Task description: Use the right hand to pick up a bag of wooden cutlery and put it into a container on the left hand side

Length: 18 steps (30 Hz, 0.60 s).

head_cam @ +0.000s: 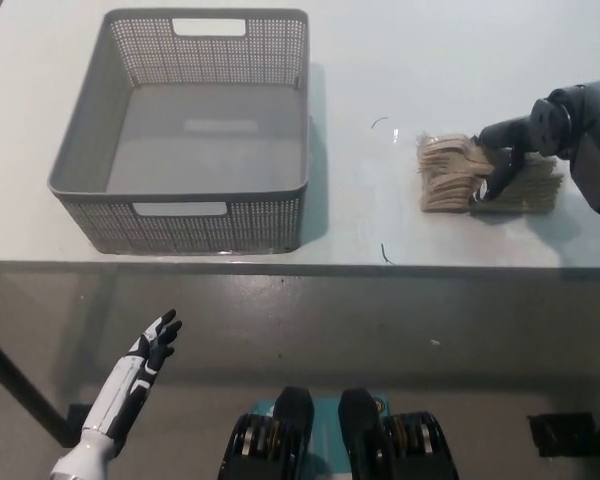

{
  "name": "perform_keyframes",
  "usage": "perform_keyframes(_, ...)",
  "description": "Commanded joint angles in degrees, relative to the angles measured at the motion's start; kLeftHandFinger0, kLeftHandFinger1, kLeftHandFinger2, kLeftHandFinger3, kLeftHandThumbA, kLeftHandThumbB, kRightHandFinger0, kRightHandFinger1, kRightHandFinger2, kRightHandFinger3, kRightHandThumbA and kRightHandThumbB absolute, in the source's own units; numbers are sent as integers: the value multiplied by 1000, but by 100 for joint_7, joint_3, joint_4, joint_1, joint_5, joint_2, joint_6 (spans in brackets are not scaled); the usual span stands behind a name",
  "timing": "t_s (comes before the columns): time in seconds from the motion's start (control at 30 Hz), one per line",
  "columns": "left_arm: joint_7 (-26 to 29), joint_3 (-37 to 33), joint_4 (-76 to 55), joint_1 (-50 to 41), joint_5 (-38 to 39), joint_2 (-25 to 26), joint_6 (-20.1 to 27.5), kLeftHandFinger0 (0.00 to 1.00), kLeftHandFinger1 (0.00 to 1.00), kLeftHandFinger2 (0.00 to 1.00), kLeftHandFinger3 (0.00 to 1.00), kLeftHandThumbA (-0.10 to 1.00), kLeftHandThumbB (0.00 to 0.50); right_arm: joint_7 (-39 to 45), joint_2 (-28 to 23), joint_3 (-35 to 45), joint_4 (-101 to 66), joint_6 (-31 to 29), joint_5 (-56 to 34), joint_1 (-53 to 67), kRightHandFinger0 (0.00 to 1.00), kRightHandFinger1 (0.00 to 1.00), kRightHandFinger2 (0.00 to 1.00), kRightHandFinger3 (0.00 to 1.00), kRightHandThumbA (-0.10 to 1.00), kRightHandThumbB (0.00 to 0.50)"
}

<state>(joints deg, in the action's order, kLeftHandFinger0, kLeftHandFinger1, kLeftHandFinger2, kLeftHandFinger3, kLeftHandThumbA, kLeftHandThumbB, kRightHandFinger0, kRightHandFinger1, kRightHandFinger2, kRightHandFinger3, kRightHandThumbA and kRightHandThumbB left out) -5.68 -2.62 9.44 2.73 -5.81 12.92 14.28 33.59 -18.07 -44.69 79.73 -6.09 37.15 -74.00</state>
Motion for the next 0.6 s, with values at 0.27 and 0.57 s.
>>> perform_keyframes(0.27,-102,53,-28,280,101,164,240,1000,1000,1000,1000,1000,178,571,-283,-202,262,-46,239,338,1000,1000,1000,1000,693,500)
perform_keyframes(0.57,-109,50,-18,260,127,142,227,1000,1000,1000,1000,1000,198,69,-238,-41,260,247,88,614,598,746,898,1000,241,436)
